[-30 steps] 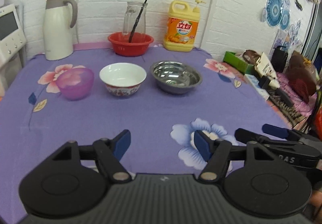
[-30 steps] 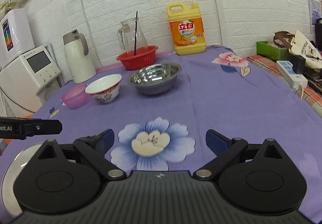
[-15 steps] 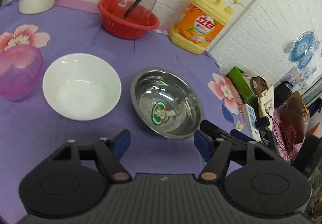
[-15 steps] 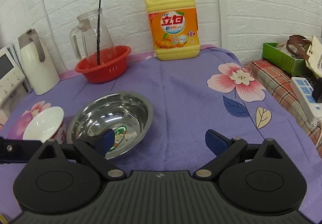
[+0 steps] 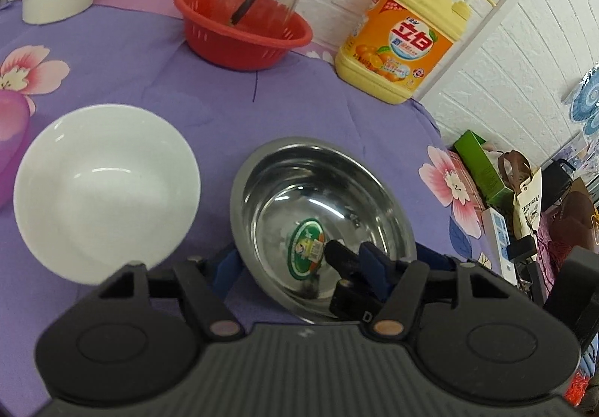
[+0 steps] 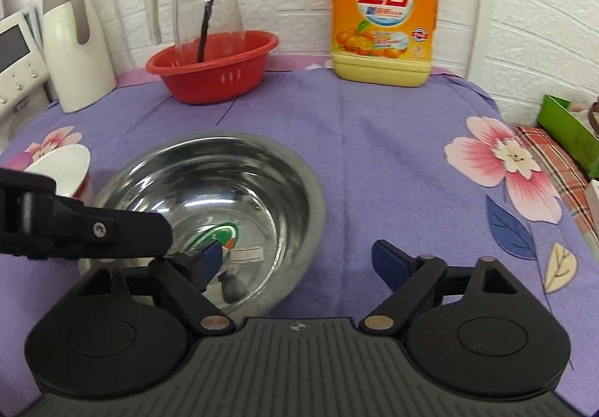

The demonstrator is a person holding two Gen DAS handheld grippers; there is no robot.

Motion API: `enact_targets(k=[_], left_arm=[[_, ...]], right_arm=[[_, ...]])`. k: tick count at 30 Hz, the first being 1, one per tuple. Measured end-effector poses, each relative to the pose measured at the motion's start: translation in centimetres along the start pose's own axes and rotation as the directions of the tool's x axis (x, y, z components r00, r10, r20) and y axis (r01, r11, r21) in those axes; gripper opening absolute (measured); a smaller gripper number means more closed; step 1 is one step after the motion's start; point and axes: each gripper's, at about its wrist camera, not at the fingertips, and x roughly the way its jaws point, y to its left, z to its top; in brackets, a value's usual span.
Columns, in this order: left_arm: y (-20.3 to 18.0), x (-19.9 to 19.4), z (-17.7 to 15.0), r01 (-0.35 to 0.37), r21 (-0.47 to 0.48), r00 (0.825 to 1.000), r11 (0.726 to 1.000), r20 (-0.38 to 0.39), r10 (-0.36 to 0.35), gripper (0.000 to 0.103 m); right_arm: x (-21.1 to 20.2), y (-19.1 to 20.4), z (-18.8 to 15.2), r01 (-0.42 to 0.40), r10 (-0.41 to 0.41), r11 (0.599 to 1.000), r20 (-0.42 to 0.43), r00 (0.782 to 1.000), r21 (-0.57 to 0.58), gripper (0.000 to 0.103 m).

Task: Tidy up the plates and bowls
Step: 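Reach both grippers to the steel bowl rim and close them, then lift the steel bowl with both grippers and carry it over the plate stack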

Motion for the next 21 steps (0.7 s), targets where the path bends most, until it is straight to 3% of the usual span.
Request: enact_targets(k=[2,3,4,9,13,21], left_arm=[[0.2,0.0,0.0,0.021,0.006,1.0,1.0,0.001,-0.021,0.048],[0.3,0.2,0.0,0.023,0.014,1.0,1.0,-0.001,-0.023,0.044],[0.3,0.3,0.0,0.024,0.017,1.0,1.0,0.002,-0.024,0.044],[0.4,0.5,-0.1,-0.011,0.063,1.0,0.998,-0.005,0.012,0.021],[0.8,-0.3,-0.7,0.01,0.054,1.0,0.998,-0.026,-0.008,0.017],[-0.4,-5.0,-4.4,0.024,0.145,0.999,0.989,-0.042,-0.019,0.017]], right_arm=[[0.3,0.3,0.0,-0.014,0.014,1.0,0.003,1.0,-0.009,0.103],[0.2,0.5,0.0,-0.013,0.013,1.0,0.012,1.0,-0.014,0.092],[0.1,0.6,0.0,-0.01,0.011,1.0,0.013,1.0,-0.017,0.088],[-0.3,0.6,-0.1,-0.018,0.018,1.0,0.005,1.0,-0.012,0.082],[-1.0,0.8,-0.7,-0.021,0.021,1.0,-0.005,1.0,-0.014,0.082],[-5.9,2.3,-3.3,-0.003,0.004,0.999,0.013,1.0,-0.037,0.082]])
